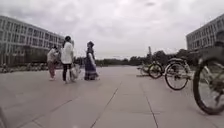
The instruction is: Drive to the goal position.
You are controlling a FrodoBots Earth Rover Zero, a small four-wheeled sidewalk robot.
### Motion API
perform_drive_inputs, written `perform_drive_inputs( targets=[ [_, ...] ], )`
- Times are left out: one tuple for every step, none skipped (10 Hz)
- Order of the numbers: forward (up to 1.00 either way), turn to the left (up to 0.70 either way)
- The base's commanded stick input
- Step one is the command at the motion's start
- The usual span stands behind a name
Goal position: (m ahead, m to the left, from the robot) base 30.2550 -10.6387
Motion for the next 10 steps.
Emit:
perform_drive_inputs(
  targets=[
    [0.7,-0.1],
    [0.7,-0.12],
    [0.7,-0.06],
    [0.7,-0.06],
    [0.7,-0.13],
    [0.7,-0.03],
    [0.7,0.0],
    [0.7,0.0],
    [0.7,-0.14],
    [0.7,-0.09]
  ],
)
